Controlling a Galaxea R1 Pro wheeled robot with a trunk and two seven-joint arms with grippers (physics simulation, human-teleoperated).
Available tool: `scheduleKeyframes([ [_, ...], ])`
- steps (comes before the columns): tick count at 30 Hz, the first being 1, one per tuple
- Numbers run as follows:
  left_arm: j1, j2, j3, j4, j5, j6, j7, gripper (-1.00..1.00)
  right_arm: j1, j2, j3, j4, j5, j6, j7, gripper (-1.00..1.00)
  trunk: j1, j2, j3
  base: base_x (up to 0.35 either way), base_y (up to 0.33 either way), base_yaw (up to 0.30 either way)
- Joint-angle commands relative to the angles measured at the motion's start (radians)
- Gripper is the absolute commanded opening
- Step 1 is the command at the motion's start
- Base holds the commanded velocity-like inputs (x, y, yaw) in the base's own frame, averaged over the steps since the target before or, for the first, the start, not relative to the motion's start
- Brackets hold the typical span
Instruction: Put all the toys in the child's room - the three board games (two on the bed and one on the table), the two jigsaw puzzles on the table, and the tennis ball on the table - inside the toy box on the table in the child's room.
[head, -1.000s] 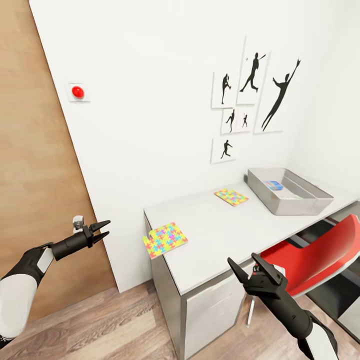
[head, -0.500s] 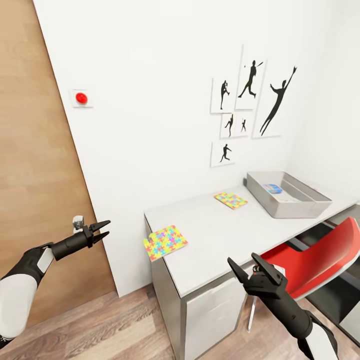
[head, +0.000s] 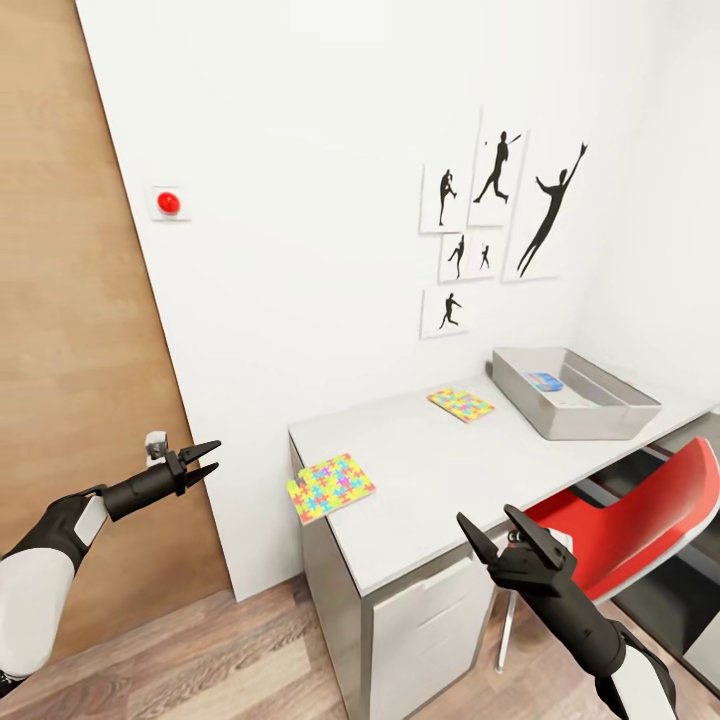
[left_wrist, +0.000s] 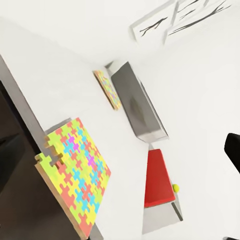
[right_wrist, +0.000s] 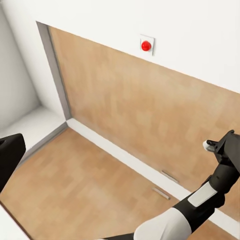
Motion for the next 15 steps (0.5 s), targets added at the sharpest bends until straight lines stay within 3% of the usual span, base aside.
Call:
scheduleKeyframes([
  [1,-0.001,0.000,0.004,0.000,-0.001,0.010,-0.003,1.00,-0.001,0.001,-0.002,0.000,0.001,0.003,0.003,1.00,0.004,-0.008,-0.003,0.000,0.000,0.000],
  [15,-0.001,0.000,0.004,0.000,0.000,0.010,-0.001,1.00,-0.001,0.002,0.002,0.000,0.002,0.001,0.003,1.00,0.058,-0.106,-0.023,0.000,0.000,0.000],
])
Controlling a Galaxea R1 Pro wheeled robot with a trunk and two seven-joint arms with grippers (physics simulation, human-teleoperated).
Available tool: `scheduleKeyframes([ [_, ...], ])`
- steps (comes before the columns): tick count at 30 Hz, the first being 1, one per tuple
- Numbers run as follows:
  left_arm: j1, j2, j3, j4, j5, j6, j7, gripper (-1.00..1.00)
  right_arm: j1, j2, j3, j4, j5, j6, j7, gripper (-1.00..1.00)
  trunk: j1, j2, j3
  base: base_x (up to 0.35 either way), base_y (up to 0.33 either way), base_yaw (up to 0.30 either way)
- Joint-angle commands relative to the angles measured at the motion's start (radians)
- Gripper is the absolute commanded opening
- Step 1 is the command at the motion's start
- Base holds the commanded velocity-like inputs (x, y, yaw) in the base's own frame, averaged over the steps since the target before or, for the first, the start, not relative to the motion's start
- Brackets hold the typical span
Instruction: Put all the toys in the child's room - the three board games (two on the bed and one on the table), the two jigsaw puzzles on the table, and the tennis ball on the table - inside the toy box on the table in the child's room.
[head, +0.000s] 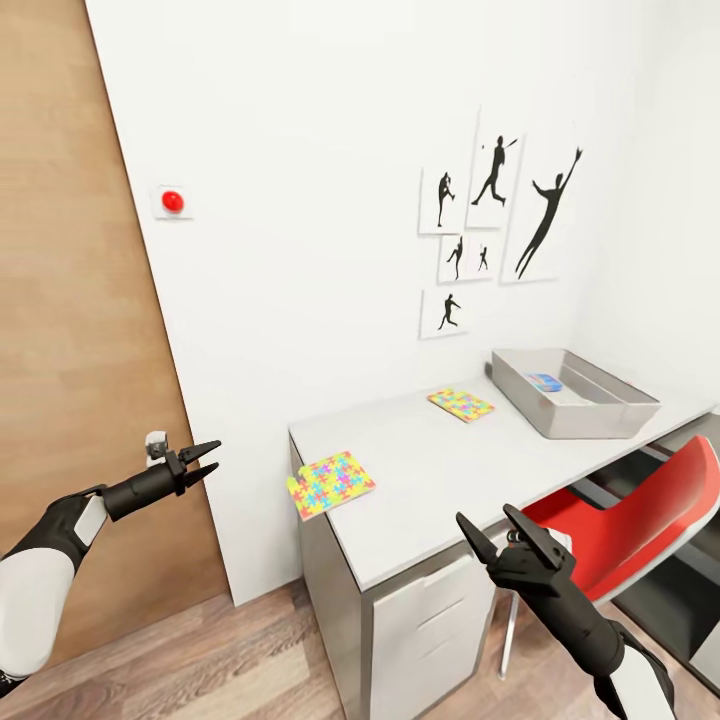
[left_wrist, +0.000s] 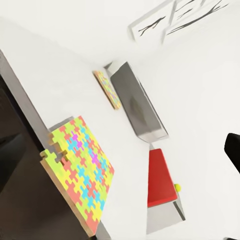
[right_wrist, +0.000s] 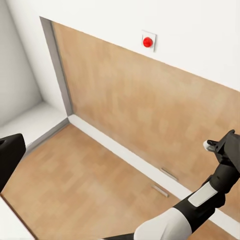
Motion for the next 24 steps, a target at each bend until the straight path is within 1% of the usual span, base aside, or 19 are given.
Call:
scheduleKeyframes([
  [1,-0.001,0.000,0.003,0.000,-0.001,0.010,-0.003,1.00,-0.001,0.001,-0.002,0.000,0.002,0.004,0.002,1.00,0.004,-0.008,-0.003,0.000,0.000,0.000],
  [13,-0.001,-0.001,0.003,0.000,-0.003,0.010,0.000,1.00,-0.001,0.001,-0.003,0.001,0.005,0.004,0.002,1.00,0.050,-0.092,-0.021,0.000,0.000,0.000],
  [24,-0.001,-0.003,0.001,0.000,-0.005,0.008,0.011,1.00,-0.001,0.001,-0.003,0.000,0.005,0.004,-0.012,1.00,0.092,-0.169,-0.054,0.000,0.000,0.000],
])
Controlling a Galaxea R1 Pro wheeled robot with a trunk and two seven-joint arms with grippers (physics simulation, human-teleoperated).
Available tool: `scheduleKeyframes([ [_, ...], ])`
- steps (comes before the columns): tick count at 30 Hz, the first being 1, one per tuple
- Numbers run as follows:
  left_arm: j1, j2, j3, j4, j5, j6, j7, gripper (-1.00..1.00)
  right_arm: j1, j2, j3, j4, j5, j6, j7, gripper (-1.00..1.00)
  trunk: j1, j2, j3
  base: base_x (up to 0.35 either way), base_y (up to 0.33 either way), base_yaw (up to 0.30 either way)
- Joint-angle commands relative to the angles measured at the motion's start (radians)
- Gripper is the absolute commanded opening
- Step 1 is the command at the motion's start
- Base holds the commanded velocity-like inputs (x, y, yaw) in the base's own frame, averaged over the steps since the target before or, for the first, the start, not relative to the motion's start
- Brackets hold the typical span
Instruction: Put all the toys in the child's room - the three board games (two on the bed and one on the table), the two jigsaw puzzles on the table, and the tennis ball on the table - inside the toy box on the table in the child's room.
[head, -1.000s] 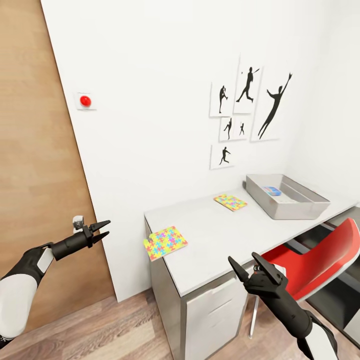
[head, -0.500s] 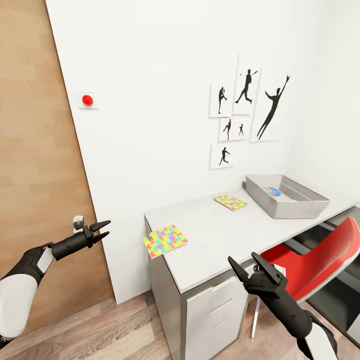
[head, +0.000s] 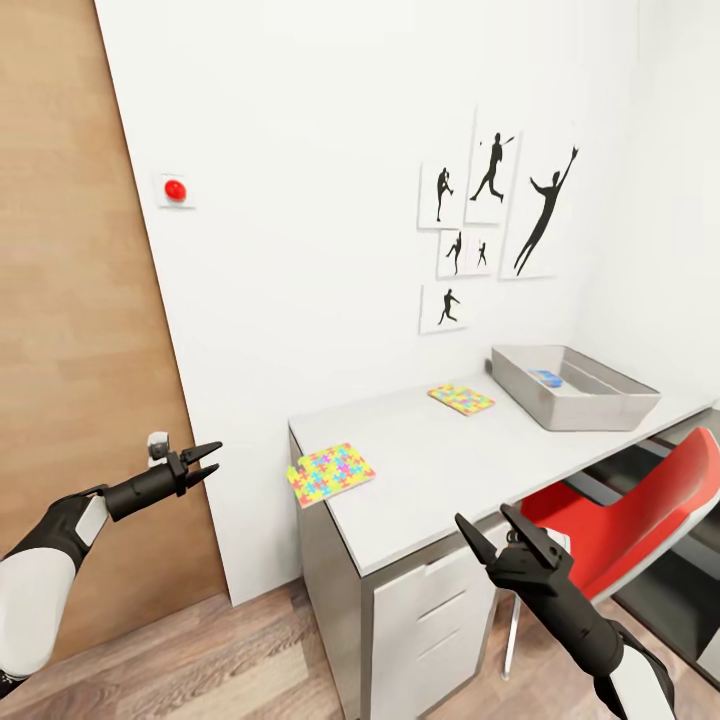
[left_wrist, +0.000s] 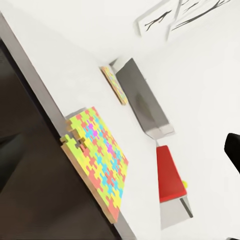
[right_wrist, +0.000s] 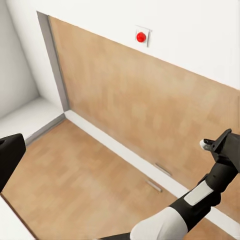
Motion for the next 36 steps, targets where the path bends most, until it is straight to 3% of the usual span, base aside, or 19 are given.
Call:
scheduleKeyframes([
  [1,-0.001,0.000,0.004,0.000,-0.001,0.010,-0.003,1.00,-0.001,0.001,-0.002,0.000,0.001,0.004,0.002,1.00,0.004,-0.008,-0.004,0.000,0.000,0.000],
  [6,-0.001,0.000,0.004,0.000,-0.001,0.010,-0.001,1.00,-0.001,0.001,-0.003,0.000,0.002,0.002,-0.001,1.00,0.023,-0.043,-0.020,0.000,0.000,0.000],
  [12,-0.001,-0.001,0.004,0.000,-0.001,0.010,-0.001,1.00,-0.001,0.000,-0.002,0.001,0.001,-0.058,-0.006,1.00,0.046,-0.085,-0.039,0.000,0.000,0.000],
  [16,-0.001,0.000,0.004,0.000,-0.001,0.010,-0.001,1.00,-0.001,-0.001,-0.001,-0.002,0.001,-0.071,-0.039,1.00,0.061,-0.113,-0.051,0.000,0.000,0.000],
  [26,-0.001,0.001,0.004,0.000,0.000,0.011,-0.002,1.00,-0.001,0.000,-0.003,-0.017,-0.014,-0.071,-0.358,1.00,0.100,-0.183,-0.083,0.000,0.000,0.000],
  [31,-0.001,0.001,0.004,0.000,0.000,0.012,-0.003,1.00,-0.001,0.006,0.005,-0.019,-0.018,-0.062,-0.423,1.00,0.119,-0.218,-0.098,0.000,0.000,0.000],
  [36,-0.001,0.001,0.004,0.000,0.000,0.012,-0.003,1.00,-0.003,0.029,0.028,-0.020,-0.019,-0.023,-0.473,1.00,0.138,-0.253,-0.114,0.000,0.000,0.000],
])
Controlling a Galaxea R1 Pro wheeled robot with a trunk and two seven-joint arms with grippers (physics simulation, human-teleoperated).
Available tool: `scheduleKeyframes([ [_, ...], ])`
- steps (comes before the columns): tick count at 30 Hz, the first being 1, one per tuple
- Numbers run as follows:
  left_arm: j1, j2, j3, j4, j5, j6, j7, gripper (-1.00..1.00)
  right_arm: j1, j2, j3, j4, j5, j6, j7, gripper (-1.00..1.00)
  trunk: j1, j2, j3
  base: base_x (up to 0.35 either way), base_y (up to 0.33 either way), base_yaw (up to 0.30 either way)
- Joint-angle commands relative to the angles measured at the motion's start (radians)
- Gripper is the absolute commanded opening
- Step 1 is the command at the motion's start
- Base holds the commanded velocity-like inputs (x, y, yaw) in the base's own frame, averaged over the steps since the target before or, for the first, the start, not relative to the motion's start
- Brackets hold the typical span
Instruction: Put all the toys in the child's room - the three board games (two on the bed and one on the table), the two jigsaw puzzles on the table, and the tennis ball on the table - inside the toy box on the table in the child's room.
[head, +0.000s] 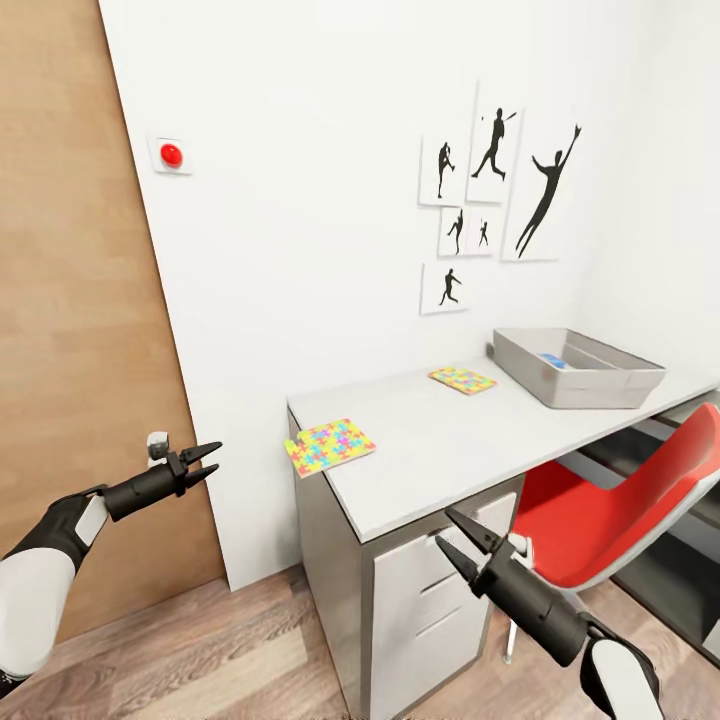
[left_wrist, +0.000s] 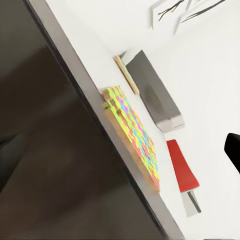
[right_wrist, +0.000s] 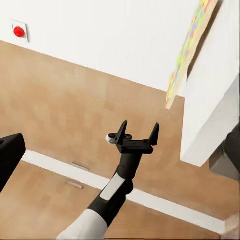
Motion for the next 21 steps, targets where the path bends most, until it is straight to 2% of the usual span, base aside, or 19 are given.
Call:
scheduleKeyframes([
  [1,-0.001,0.000,0.004,0.000,-0.001,0.011,-0.003,1.00,-0.002,0.007,0.003,0.000,0.002,0.014,-0.008,1.00,0.004,-0.008,-0.004,0.000,0.000,0.000],
  [4,-0.001,0.000,0.004,0.000,-0.001,0.010,-0.002,1.00,-0.003,0.012,0.023,0.000,0.001,0.028,-0.021,1.00,0.015,-0.029,-0.014,0.000,0.000,0.000],
  [9,-0.001,0.000,0.004,0.000,-0.002,0.010,-0.003,1.00,-0.020,0.003,0.051,0.000,0.002,0.094,-0.030,1.00,0.034,-0.064,-0.029,0.000,0.000,0.000],
  [11,-0.001,0.000,0.004,0.000,-0.003,0.010,-0.003,1.00,-0.043,-0.006,0.059,0.000,0.002,0.118,-0.032,1.00,0.042,-0.078,-0.036,0.000,0.000,0.000],
  [13,-0.001,0.000,0.004,0.000,-0.004,0.010,-0.003,1.00,-0.063,-0.025,0.068,0.000,0.001,0.125,-0.033,1.00,0.050,-0.092,-0.042,0.000,0.000,0.000],
  [15,-0.001,0.000,0.004,0.000,-0.005,0.010,-0.003,1.00,-0.075,-0.059,0.082,0.000,0.001,0.125,-0.033,1.00,0.050,-0.092,-0.042,0.000,0.000,0.000],
  [16,-0.001,0.000,0.003,0.000,-0.005,0.010,-0.004,1.00,-0.080,-0.090,0.096,0.000,0.000,0.125,-0.032,1.00,0.050,-0.092,-0.042,0.000,0.000,0.000],
  [17,-0.001,0.000,0.004,0.000,-0.005,0.010,-0.005,1.00,-0.082,-0.106,0.104,0.000,-0.001,0.125,-0.031,1.00,0.050,-0.092,-0.042,0.000,0.000,0.000],
  [18,-0.001,0.000,0.004,0.000,-0.006,0.010,-0.006,1.00,-0.085,-0.141,0.126,0.000,-0.006,0.125,-0.029,1.00,0.050,-0.092,-0.042,0.000,0.000,0.000],
  [19,-0.001,0.000,0.004,0.000,-0.007,0.010,-0.006,1.00,-0.086,-0.159,0.138,0.000,-0.011,0.125,-0.028,1.00,0.050,-0.092,-0.042,0.000,0.000,0.000],
  [20,-0.001,0.000,0.004,0.000,-0.007,0.010,-0.006,1.00,-0.087,-0.191,0.163,0.000,-0.026,0.125,-0.026,1.00,0.050,-0.092,-0.042,0.000,0.000,0.000],
  [21,-0.001,0.000,0.004,0.000,-0.008,0.010,-0.006,1.00,-0.087,-0.206,0.176,0.000,-0.038,0.125,-0.025,1.00,0.050,-0.092,-0.042,0.000,0.000,0.000],
])
